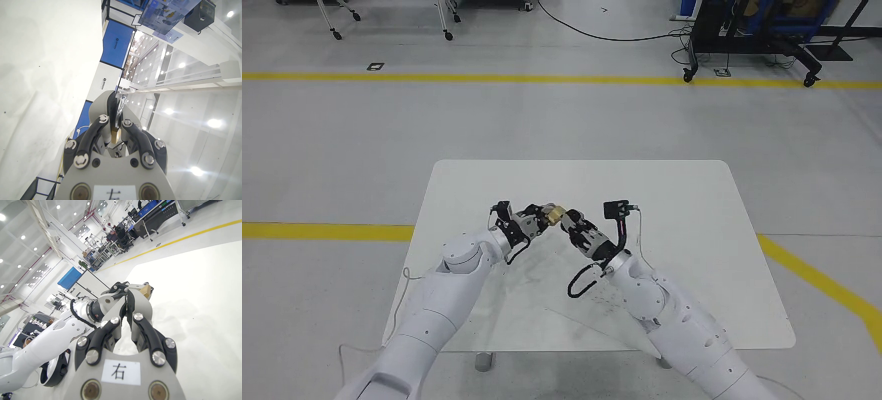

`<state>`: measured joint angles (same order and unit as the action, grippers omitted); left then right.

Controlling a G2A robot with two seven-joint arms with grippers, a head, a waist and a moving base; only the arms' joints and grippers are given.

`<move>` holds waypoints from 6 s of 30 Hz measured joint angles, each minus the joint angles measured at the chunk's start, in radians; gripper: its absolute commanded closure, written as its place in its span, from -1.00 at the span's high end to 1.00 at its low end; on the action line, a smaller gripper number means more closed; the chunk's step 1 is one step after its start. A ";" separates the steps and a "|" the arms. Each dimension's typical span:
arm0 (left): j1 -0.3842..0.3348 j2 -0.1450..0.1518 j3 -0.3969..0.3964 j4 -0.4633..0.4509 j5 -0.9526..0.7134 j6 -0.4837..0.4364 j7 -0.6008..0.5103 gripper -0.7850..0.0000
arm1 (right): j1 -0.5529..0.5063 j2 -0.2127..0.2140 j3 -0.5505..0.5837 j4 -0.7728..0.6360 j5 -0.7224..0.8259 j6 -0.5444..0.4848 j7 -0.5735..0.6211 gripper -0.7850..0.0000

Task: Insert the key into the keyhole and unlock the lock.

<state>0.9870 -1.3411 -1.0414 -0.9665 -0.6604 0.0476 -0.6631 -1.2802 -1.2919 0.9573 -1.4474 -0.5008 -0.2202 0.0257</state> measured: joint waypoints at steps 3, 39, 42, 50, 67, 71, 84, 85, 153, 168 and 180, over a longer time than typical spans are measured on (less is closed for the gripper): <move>-0.002 -0.001 0.002 0.003 0.005 0.005 -0.004 -1.00 | -0.001 -0.002 0.001 0.003 -0.018 -0.001 -0.016 -1.00; 0.002 -0.016 -0.016 0.018 -0.050 0.099 -0.028 -1.00 | -0.002 -0.009 0.027 0.046 -0.325 -0.019 -0.101 -1.00; 0.003 -0.017 -0.020 0.021 -0.066 0.111 -0.028 -1.00 | 0.001 -0.010 0.027 0.052 -0.328 -0.021 -0.081 -1.00; 0.003 -0.020 -0.028 0.024 -0.082 0.127 -0.020 -1.00 | 0.009 -0.011 0.031 0.063 -0.324 -0.045 -0.014 -1.00; 0.019 -0.017 -0.051 -0.010 0.009 -0.032 0.066 -1.00 | -0.015 -0.019 0.120 0.067 0.278 -0.153 0.228 -1.00; 0.035 -0.015 -0.055 -0.034 0.041 -0.071 0.086 -1.00 | 0.001 -0.022 0.118 0.092 0.405 -0.124 0.308 -1.00; 0.051 -0.014 -0.060 -0.066 0.078 -0.074 0.086 -1.00 | 0.036 -0.033 0.098 0.137 0.478 -0.085 0.356 -1.00; 0.052 -0.014 -0.060 -0.068 0.082 -0.077 0.086 -1.00 | 0.036 -0.033 0.098 0.138 0.479 -0.085 0.354 -1.00; 0.008 -0.034 -0.068 0.025 0.014 0.084 -0.036 -1.00 | -0.045 -0.028 0.163 0.048 0.540 -0.446 0.309 1.00; -0.006 -0.041 -0.079 0.062 -0.081 0.125 -0.098 -1.00 | 0.027 -0.050 0.092 0.173 0.561 -0.488 0.311 1.00; -0.008 -0.043 -0.077 0.065 -0.083 0.117 -0.114 -1.00 | 0.058 -0.062 0.068 0.229 0.534 -0.482 0.283 1.00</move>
<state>0.9790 -1.3837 -1.1182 -0.9017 -0.7430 0.1644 -0.7773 -1.2217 -1.3540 1.0249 -1.2188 0.0331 -0.7024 0.3083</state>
